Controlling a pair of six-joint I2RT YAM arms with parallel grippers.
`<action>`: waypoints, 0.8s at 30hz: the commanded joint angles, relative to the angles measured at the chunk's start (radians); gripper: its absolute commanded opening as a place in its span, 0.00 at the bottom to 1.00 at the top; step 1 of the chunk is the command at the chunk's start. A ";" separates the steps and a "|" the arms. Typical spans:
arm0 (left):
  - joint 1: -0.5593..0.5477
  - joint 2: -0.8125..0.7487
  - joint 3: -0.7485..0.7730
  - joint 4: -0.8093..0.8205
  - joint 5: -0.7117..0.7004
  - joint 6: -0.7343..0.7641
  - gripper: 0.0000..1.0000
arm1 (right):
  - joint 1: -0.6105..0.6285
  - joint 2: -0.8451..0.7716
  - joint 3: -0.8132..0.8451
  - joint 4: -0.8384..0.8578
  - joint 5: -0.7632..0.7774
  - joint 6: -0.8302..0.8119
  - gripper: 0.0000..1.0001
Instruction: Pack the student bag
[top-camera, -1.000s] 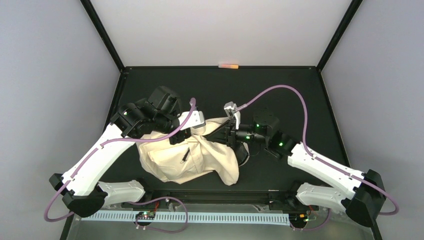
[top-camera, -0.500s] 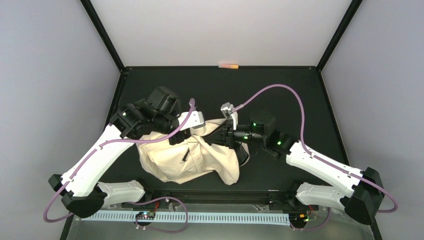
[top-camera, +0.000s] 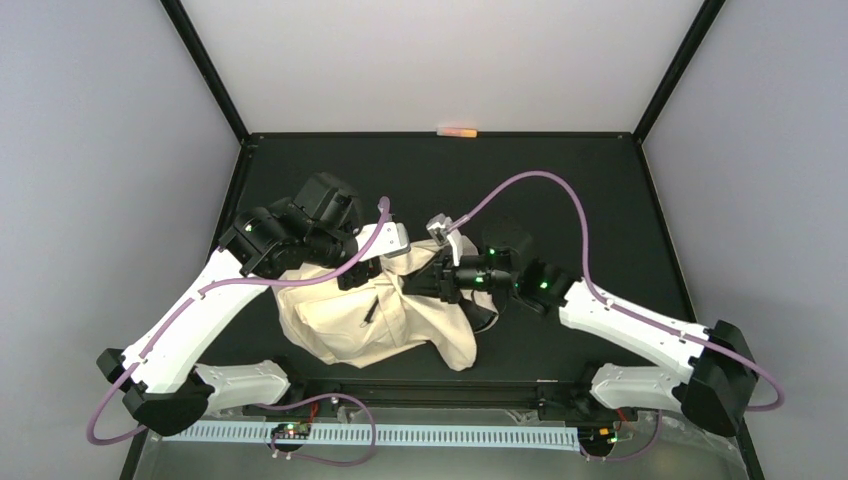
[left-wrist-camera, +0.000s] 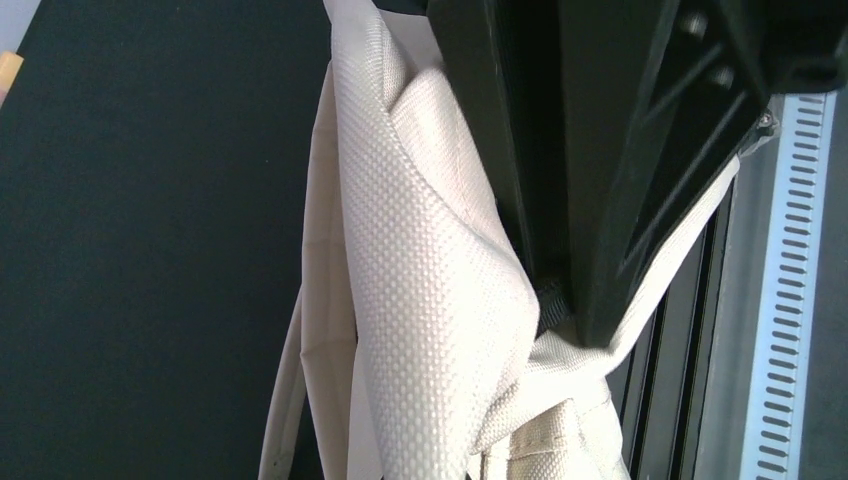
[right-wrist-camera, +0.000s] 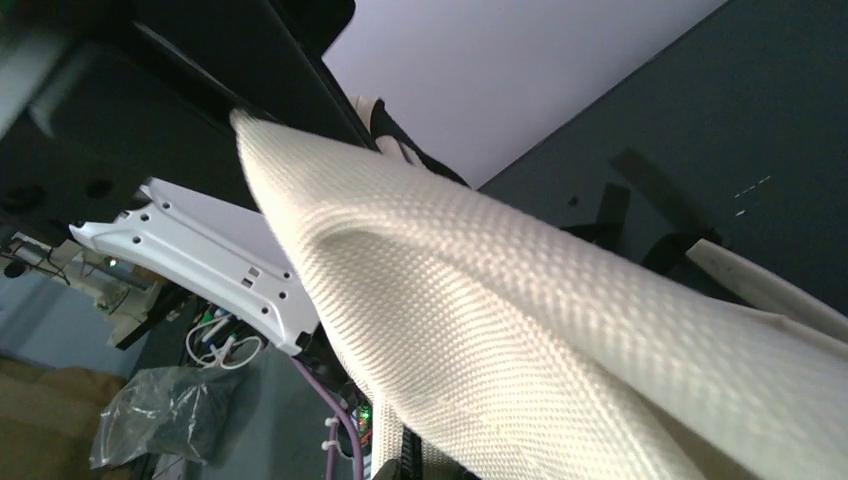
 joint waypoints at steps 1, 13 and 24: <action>0.003 -0.024 0.025 0.015 0.013 -0.002 0.02 | 0.027 0.031 0.021 0.073 -0.048 0.023 0.14; 0.003 -0.033 0.022 0.011 0.001 0.001 0.02 | 0.025 -0.020 0.030 -0.013 0.104 -0.007 0.01; 0.004 -0.042 0.021 0.007 -0.106 0.034 0.02 | -0.054 -0.136 -0.018 -0.400 0.318 -0.107 0.01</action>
